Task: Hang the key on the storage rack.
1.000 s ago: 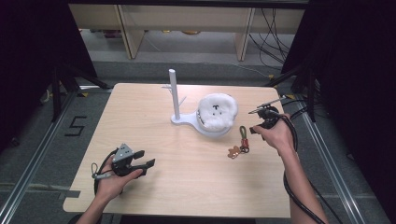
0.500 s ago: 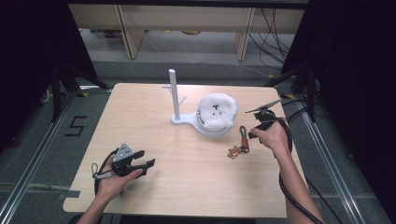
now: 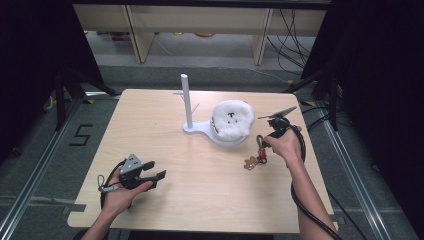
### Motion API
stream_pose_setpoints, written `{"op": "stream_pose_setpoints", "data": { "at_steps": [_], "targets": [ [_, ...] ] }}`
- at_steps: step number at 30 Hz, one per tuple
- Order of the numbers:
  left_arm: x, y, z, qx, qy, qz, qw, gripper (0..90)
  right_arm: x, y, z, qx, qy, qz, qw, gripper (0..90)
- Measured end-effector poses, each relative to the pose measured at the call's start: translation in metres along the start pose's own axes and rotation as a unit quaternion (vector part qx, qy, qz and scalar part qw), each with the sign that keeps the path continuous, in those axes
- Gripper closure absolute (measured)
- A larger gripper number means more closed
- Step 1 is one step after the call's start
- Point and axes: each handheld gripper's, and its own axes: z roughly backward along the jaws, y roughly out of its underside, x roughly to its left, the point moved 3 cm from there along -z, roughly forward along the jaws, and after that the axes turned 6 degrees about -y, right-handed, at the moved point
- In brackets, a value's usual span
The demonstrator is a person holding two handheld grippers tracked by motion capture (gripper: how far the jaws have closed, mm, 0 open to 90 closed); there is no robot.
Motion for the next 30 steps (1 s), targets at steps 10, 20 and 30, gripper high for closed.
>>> {"op": "stream_pose_setpoints", "data": {
  "at_steps": [10,20,30],
  "targets": [
    [-0.001,0.000,0.000,-0.001,0.001,0.000,1.0000,37.4,-0.002,-0.006,-0.021,0.017,0.011,-0.015,0.9997,72.3],
    [0.001,0.001,0.001,0.001,0.000,-0.001,1.0000,37.3,-0.005,-0.008,-0.038,0.042,0.026,-0.033,0.9982,64.7],
    [0.000,0.001,0.001,0.001,0.001,0.000,1.0000,37.3,-0.006,-0.004,-0.045,0.066,0.029,-0.043,0.9965,62.8]
  ]
}}
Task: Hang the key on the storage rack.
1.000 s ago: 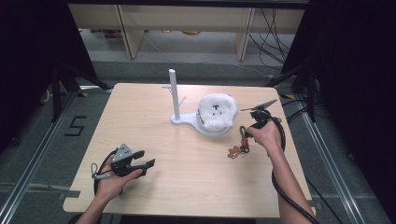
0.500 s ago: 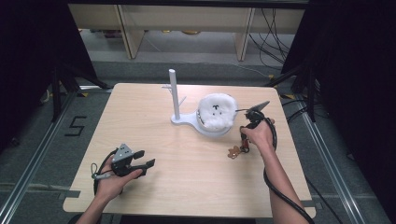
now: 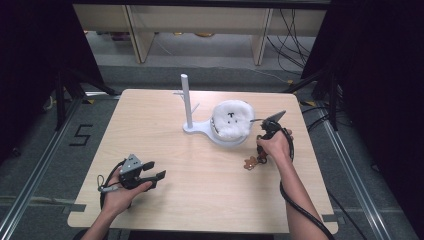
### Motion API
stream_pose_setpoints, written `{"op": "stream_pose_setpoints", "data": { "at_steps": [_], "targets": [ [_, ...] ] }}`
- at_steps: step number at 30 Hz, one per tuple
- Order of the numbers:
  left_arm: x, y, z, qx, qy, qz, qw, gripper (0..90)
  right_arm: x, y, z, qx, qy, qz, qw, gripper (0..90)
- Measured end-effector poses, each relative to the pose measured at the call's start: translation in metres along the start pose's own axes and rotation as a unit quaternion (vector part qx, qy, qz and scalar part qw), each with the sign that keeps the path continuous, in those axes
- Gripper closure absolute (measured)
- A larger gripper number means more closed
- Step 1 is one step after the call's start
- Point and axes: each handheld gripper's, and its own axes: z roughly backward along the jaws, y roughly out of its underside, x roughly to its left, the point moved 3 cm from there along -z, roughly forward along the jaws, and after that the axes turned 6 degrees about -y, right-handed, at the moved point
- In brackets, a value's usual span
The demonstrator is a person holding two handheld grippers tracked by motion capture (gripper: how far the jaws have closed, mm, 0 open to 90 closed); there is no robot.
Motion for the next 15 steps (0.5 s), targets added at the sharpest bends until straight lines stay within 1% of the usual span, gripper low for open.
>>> {"op": "stream_pose_setpoints", "data": {
  "at_steps": [2,3,5,6,7,8,9,10,11,13,14,15],
  "targets": [
    [-0.0001,0.0001,-0.0001,0.000,0.000,0.000,1.0000,37.3,0.0000,0.0003,-0.0018,0.004,0.004,0.000,1.0000,62.9],
    [-0.0002,0.0001,-0.0001,0.000,0.000,0.000,1.0000,37.3,-0.0019,0.0013,-0.0013,0.013,0.006,0.015,0.9998,62.9],
    [-0.0003,0.0001,-0.0002,0.000,0.000,0.000,1.0000,37.3,0.0009,0.0007,-0.0027,0.014,0.011,0.003,0.9998,63.0],
    [-0.0003,0.0001,-0.0003,0.000,0.000,0.000,1.0000,37.3,0.0009,0.0006,-0.0037,0.012,0.015,0.007,0.9998,63.0],
    [-0.0004,0.0001,-0.0002,0.000,0.000,0.000,1.0000,37.3,0.0013,0.0002,-0.0030,0.022,0.018,0.009,0.9995,63.1],
    [-0.0008,0.0001,-0.0004,-0.001,0.000,0.002,1.0000,37.3,0.0023,0.0005,-0.0016,0.032,0.018,0.018,0.9992,63.5],
    [-0.0004,0.0002,-0.0002,0.000,0.000,0.000,1.0000,37.3,-0.0015,0.0013,-0.0028,0.032,0.031,0.047,0.9979,63.6],
    [-0.0004,0.0003,-0.0002,0.000,0.000,0.000,1.0000,37.3,0.0018,0.0006,-0.0014,0.041,0.026,0.030,0.9984,63.9],
    [-0.0002,0.0004,-0.0001,0.001,0.000,0.000,1.0000,37.3,0.0025,0.0004,-0.0018,0.039,0.025,0.030,0.9985,64.5],
    [-0.0002,0.0005,-0.0001,0.001,0.000,0.000,1.0000,37.3,0.0022,0.0010,-0.0018,0.042,0.037,0.044,0.9975,66.9],
    [-0.0002,0.0005,-0.0001,0.001,0.000,0.000,1.0000,37.3,0.0060,0.0005,-0.0024,0.040,0.035,0.024,0.9983,67.3],
    [-0.0003,0.0006,-0.0002,0.001,0.000,0.000,1.0000,37.3,0.0055,0.0009,-0.0026,0.040,0.036,0.033,0.9980,67.5]
  ]
}}
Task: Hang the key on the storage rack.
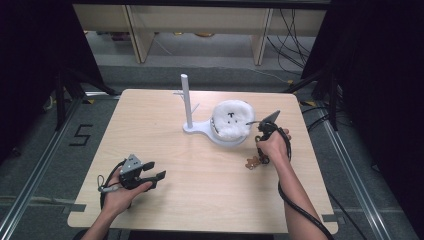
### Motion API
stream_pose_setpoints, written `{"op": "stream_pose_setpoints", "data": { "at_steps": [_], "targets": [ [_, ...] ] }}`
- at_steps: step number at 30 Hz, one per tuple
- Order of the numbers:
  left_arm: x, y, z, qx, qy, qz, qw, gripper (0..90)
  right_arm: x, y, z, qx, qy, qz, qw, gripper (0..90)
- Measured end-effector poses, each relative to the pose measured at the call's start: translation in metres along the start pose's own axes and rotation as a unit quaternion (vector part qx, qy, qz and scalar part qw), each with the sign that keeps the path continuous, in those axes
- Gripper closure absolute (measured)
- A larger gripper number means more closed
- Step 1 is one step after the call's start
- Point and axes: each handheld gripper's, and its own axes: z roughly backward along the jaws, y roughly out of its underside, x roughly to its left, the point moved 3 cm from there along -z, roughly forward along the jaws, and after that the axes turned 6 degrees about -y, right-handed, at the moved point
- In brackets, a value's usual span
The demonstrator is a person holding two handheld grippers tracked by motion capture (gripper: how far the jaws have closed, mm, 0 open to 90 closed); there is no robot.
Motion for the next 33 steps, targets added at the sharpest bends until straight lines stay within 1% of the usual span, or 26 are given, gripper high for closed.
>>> {"op": "stream_pose_setpoints", "data": {
  "at_steps": [1,2,3,4,6,7,8,9,13,14,16,17,18,20,21,22,23,24,25,27,28,29,30,31,32,33],
  "targets": [
    [0.000,0.000,0.000,0.000,0.000,0.001,1.0000,37.3,0.000,0.000,0.000,0.005,0.002,0.003,1.0000,67.7],
    [-0.001,0.000,0.000,-0.002,0.001,0.003,1.0000,37.3,0.001,0.000,0.000,0.000,0.001,-0.007,1.0000,68.1],
    [0.000,0.000,0.000,0.000,0.001,0.000,1.0000,37.3,0.000,0.001,0.000,0.001,0.004,-0.003,1.0000,68.4],
    [0.000,0.000,0.000,-0.001,0.000,0.001,1.0000,37.3,-0.003,0.002,0.000,-0.005,0.003,0.008,1.0000,68.6],
    [0.000,0.000,0.000,-0.002,0.001,0.003,1.0000,37.3,-0.001,0.003,0.001,-0.016,-0.011,-0.018,0.9997,69.1],
    [0.000,0.000,0.001,-0.001,0.000,0.000,1.0000,37.3,-0.002,0.004,0.001,-0.020,-0.010,-0.016,0.9996,69.3],
    [0.000,0.000,0.001,-0.001,0.000,0.001,1.0000,37.3,-0.003,0.006,0.001,-0.024,-0.018,-0.017,0.9994,69.4],
    [0.000,0.000,0.001,0.000,0.000,-0.001,1.0000,37.3,-0.004,0.007,0.002,-0.029,-0.013,-0.023,0.9992,69.4],
    [-0.002,0.000,0.000,-0.002,0.005,0.000,1.0000,37.3,-0.010,0.015,0.010,-0.068,-0.025,-0.015,0.9973,69.4],
    [-0.002,-0.001,0.000,-0.001,0.001,0.001,1.0000,37.3,-0.010,0.017,0.013,-0.079,-0.026,-0.017,0.9964,69.4],
    [-0.003,-0.001,-0.001,0.000,0.003,0.000,1.0000,37.3,-0.010,0.024,0.019,-0.104,-0.033,-0.001,0.9941,69.4],
    [-0.003,-0.001,-0.001,0.000,0.003,-0.002,1.0000,37.3,-0.009,0.027,0.022,-0.110,-0.037,-0.003,0.9932,69.3],
    [-0.004,-0.001,-0.002,-0.003,0.006,0.000,1.0000,37.3,-0.011,0.030,0.024,-0.123,-0.040,0.010,0.9916,69.3],
    [-0.005,-0.001,-0.002,-0.001,0.008,0.000,1.0000,37.5,-0.008,0.039,0.029,-0.144,-0.050,0.007,0.9882,69.3],
    [-0.005,-0.001,-0.002,0.000,0.008,0.000,1.0000,37.5,-0.009,0.043,0.031,-0.155,-0.056,0.019,0.9861,69.3],
    [-0.006,-0.001,-0.002,0.000,0.009,-0.001,1.0000,37.6,-0.010,0.048,0.033,-0.166,-0.060,0.024,0.9840,69.3],
    [-0.007,-0.002,-0.002,-0.003,0.011,0.000,0.9999,37.7,-0.012,0.050,0.032,-0.185,-0.052,0.046,0.9804,69.3],
    [-0.007,-0.002,-0.002,-0.003,0.010,-0.001,0.9999,37.8,-0.012,0.053,0.033,-0.192,-0.051,0.046,0.9790,69.3],
    [-0.008,-0.002,-0.001,-0.002,0.010,0.000,1.0000,37.8,-0.011,0.056,0.034,-0.203,-0.052,0.046,0.9767,69.3],
    [-0.009,-0.003,-0.001,-0.004,0.013,0.004,0.9999,37.8,-0.008,0.063,0.038,-0.216,-0.057,0.054,0.9733,69.3],
    [-0.009,-0.004,-0.002,-0.004,0.018,0.004,0.9998,37.8,-0.008,0.063,0.039,-0.232,-0.062,0.071,0.9681,69.3],
    [-0.010,-0.004,-0.001,-0.005,0.016,0.002,0.9999,37.8,-0.007,0.066,0.041,-0.239,-0.060,0.079,0.9658,69.3],
    [-0.011,-0.005,-0.001,-0.007,0.022,0.003,0.9997,37.8,-0.005,0.067,0.043,-0.250,-0.064,0.084,0.9625,69.3],
    [-0.012,-0.006,-0.001,-0.008,0.023,0.002,0.9997,37.8,-0.003,0.069,0.045,-0.263,-0.070,0.091,0.9581,69.3],
    [-0.012,-0.007,0.000,-0.007,0.024,0.001,0.9997,37.8,0.001,0.071,0.048,-0.265,-0.070,0.087,0.9577,69.3],
    [-0.013,-0.008,-0.001,-0.010,0.026,0.001,0.9996,37.8,0.002,0.072,0.049,-0.270,-0.066,0.092,0.9562,69.2]
  ]
}}
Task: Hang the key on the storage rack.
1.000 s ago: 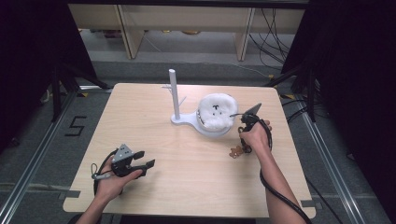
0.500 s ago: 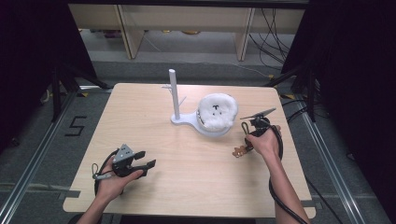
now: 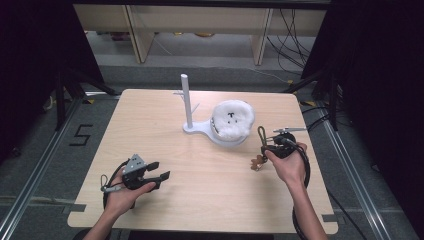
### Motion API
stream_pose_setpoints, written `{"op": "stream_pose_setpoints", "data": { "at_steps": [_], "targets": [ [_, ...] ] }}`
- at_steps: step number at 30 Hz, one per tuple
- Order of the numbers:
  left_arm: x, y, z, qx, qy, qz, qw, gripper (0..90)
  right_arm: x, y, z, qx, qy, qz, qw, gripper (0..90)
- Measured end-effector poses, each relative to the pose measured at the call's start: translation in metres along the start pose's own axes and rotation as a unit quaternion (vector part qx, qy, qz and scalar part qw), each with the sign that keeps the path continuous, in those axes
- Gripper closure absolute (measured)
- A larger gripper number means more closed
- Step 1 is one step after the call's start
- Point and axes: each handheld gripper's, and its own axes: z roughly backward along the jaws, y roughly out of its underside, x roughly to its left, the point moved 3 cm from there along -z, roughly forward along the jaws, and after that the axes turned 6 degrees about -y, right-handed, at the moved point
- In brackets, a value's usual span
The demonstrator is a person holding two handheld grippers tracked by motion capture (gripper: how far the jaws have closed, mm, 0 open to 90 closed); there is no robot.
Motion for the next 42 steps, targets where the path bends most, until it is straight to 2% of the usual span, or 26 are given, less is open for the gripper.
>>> {"op": "stream_pose_setpoints", "data": {
  "at_steps": [2,3,4,8,9,13,16,17,18,19,20,22,23,24,25,28,29,30,31,32,35,36,39,40,41,42],
  "targets": [
    [-0.002,-0.002,0.000,-0.002,0.002,0.002,1.0000,38.4,0.008,-0.001,0.004,-0.009,-0.017,0.001,0.9998,69.3],
    [-0.002,-0.004,0.001,-0.002,0.003,0.004,1.0000,38.8,0.013,-0.001,0.004,-0.016,-0.022,-0.017,0.9995,69.2],
    [-0.003,-0.005,0.001,-0.004,0.008,0.007,0.9999,39.1,0.014,-0.003,0.005,-0.025,-0.028,0.003,0.9993,69.2],
    [-0.008,-0.012,0.003,-0.012,0.017,0.010,0.9997,39.8,0.025,-0.006,0.005,-0.061,-0.040,0.045,0.9963,69.3],
    [-0.009,-0.015,0.002,-0.017,0.025,0.012,0.9995,39.8,0.029,-0.006,0.005,-0.068,-0.043,0.047,0.9957,69.2],
    [-0.013,-0.027,0.001,-0.029,0.029,0.007,0.9991,41.4,0.047,-0.009,0.004,-0.099,-0.060,0.069,0.9909,69.2],
    [-0.017,-0.037,0.000,-0.033,0.023,0.004,0.9992,43.6,0.059,-0.012,0.002,-0.122,-0.066,0.085,0.9867,69.2],
    [-0.019,-0.041,-0.002,-0.037,0.027,0.004,0.9989,44.2,0.065,-0.012,0.002,-0.121,-0.068,0.076,0.9875,69.2],
    [-0.021,-0.045,-0.003,-0.039,0.029,0.003,0.9988,44.8,0.070,-0.013,0.001,-0.123,-0.072,0.081,0.9866,69.2],
    [-0.023,-0.050,-0.003,-0.042,0.035,0.004,0.9985,46.8,0.073,-0.015,-0.001,-0.132,-0.073,0.087,0.9847,69.2],
    [-0.025,-0.055,-0.004,-0.045,0.039,0.009,0.9982,49.1,0.075,-0.017,-0.003,-0.138,-0.070,0.109,0.9819,69.2],
    [-0.027,-0.064,-0.006,-0.052,0.043,0.012,0.9977,52.3,0.084,-0.018,-0.005,-0.138,-0.078,0.107,0.9816,69.2],
    [-0.028,-0.067,-0.008,-0.050,0.041,0.008,0.9978,52.9,0.087,-0.019,-0.007,-0.140,-0.082,0.114,0.9801,69.2],
    [-0.029,-0.071,-0.010,-0.053,0.044,0.007,0.9976,53.1,0.092,-0.019,-0.009,-0.145,-0.087,0.102,0.9803,69.2],
    [-0.031,-0.073,-0.012,-0.057,0.049,0.007,0.9972,53.2,0.093,-0.019,-0.010,-0.143,-0.085,0.114,0.9795,69.2],
    [-0.036,-0.080,-0.018,-0.056,0.052,0.001,0.9971,53.7,0.102,-0.020,-0.014,-0.153,-0.089,0.115,0.9774,69.2],
    [-0.037,-0.083,-0.020,-0.057,0.055,0.002,0.9968,54.4,0.102,-0.021,-0.015,-0.155,-0.089,0.126,0.9758,69.2],
    [-0.038,-0.085,-0.022,-0.058,0.056,0.003,0.9967,54.9,0.106,-0.021,-0.017,-0.162,-0.094,0.121,0.9748,69.2],
    [-0.039,-0.088,-0.024,-0.063,0.062,0.008,0.9961,55.3,0.107,-0.021,-0.017,-0.160,-0.090,0.128,0.9746,69.2],
    [-0.040,-0.090,-0.025,-0.060,0.062,0.009,0.9963,55.5,0.111,-0.021,-0.018,-0.166,-0.094,0.121,0.9741,69.2],
    [-0.043,-0.097,-0.029,-0.063,0.068,0.015,0.9956,56.0,0.114,-0.023,-0.020,-0.171,-0.095,0.137,0.9712,69.2],
    [-0.043,-0.098,-0.031,-0.062,0.070,0.015,0.9956,56.2,0.116,-0.023,-0.020,-0.163,-0.098,0.131,0.9730,69.2],
    [-0.044,-0.103,-0.036,-0.058,0.076,0.023,0.9951,56.6,0.120,-0.024,-0.023,-0.170,-0.104,0.137,0.9704,69.2],
    [-0.045,-0.105,-0.038,-0.060,0.081,0.028,0.9945,56.6,0.121,-0.024,-0.022,-0.167,-0.098,0.137,0.9714,69.2],
    [-0.045,-0.107,-0.039,-0.059,0.083,0.029,0.9944,56.6,0.123,-0.024,-0.024,-0.170,-0.105,0.137,0.9703,69.2],
    [-0.045,-0.109,-0.040,-0.060,0.087,0.033,0.9939,56.8,0.124,-0.025,-0.024,-0.170,-0.100,0.139,0.9704,69.2]
  ]
}}
